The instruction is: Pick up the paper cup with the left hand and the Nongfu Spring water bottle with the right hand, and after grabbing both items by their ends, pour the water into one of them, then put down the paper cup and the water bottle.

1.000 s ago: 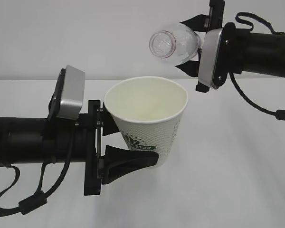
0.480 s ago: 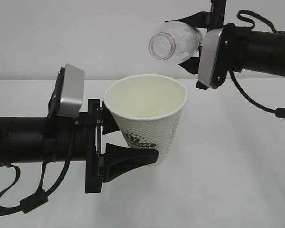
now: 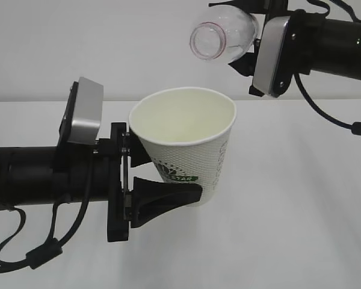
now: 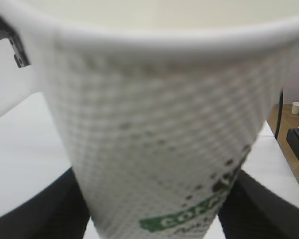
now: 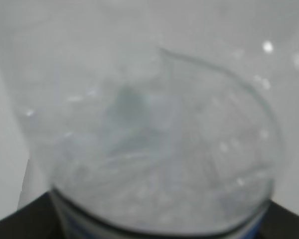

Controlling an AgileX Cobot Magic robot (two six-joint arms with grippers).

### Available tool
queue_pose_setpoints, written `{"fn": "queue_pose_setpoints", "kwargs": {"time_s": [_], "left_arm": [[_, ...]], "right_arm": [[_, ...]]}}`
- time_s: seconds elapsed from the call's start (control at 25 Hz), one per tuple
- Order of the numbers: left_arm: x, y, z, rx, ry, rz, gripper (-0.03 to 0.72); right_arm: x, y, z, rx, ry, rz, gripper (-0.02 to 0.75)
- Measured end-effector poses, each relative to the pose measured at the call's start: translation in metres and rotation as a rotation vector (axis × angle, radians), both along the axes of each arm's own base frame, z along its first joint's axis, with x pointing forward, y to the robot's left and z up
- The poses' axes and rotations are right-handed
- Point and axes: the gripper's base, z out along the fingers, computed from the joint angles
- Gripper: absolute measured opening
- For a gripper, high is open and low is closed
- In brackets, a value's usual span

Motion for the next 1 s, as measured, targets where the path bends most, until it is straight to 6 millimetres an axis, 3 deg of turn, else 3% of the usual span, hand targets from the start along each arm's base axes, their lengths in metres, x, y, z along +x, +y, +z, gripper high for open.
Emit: {"fn": "queue_pose_setpoints", "kwargs": {"time_s": [0.4, 1.0], "left_arm": [[-0.0005, -0.0001, -0.0003, 0.003, -0.002, -0.006, 0.529], [-0.0035, -0.0003, -0.0019, 0.023, -0.012, -0.040, 0.529]], "right_arm": [[-0.0057, -0.0004, 0.0105, -0.016, -0.036, 0.009, 0.449], [-0.0058, -0.0004, 0.0104, -0.056, -0.092, 0.012, 0.449]]}}
